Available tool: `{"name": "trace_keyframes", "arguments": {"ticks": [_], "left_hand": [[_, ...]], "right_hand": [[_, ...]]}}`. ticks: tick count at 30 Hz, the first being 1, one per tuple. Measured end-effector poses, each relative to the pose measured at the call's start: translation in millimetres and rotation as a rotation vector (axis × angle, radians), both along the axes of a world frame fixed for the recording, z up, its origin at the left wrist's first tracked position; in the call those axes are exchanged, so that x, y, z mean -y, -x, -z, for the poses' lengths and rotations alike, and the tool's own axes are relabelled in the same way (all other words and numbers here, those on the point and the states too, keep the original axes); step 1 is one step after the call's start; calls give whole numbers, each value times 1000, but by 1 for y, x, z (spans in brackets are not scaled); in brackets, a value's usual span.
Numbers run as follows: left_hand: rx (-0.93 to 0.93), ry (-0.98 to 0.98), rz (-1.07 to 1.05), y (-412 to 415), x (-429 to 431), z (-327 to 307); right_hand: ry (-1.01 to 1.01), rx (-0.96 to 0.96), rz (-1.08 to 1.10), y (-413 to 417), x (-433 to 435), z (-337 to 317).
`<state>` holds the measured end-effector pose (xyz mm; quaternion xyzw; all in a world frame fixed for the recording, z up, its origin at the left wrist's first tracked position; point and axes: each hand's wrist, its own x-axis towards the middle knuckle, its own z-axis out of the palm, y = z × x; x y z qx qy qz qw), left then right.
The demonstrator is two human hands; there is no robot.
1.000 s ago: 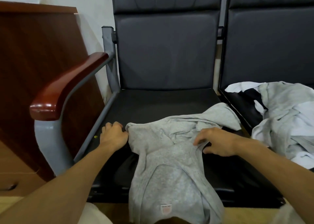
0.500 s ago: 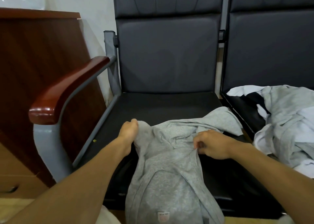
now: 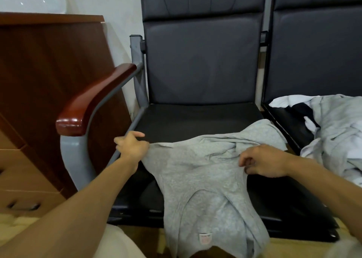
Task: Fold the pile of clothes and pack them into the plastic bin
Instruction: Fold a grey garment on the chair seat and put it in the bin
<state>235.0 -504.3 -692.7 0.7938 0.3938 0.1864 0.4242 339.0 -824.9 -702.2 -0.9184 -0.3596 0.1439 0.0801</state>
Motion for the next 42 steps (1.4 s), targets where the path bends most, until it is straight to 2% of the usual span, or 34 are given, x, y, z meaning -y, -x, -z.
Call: {"name": "trace_keyframes", "arguments": {"ticks": [2,4,6,9,13,17,20,23,26,28,31,34,39,42], "left_hand": [[-83,-293,160,8,-1,0],[-63,-415,377,14,-1,0],[-69,-375,609,21,-3,1],[-257,-288,890,29,-7,2],[-452,-292,1066,34,-20,-1],[-414,-372,996,28,-26,6],[-328,-548,906,15,-17,18],[-331,-671,890,8,-11,22],[-288,-540,859,3,-12,25],[-207,-406,808,3,-10,22],[-129,-431,756,4,-4,16],[-140,-487,671,5,-5,12],[-186,-402,493,13,-20,12],[-227,-309,505,21,-22,10]], "right_hand": [[-26,-43,7,3,3,0],[-64,-92,17,7,7,-2],[-79,-112,4,10,12,-3],[-55,-104,-14,11,16,-3],[-25,-109,-35,8,16,-4],[-68,-128,-49,3,18,-3],[-91,-105,-46,-2,13,1],[-78,-37,-31,-7,6,7],[-108,35,-35,-8,2,10],[-236,90,-20,-7,0,6],[-422,192,44,-3,-6,-7],[-486,273,76,1,-9,-14],[-360,351,233,11,1,-21],[-254,320,339,15,11,-22]]}}
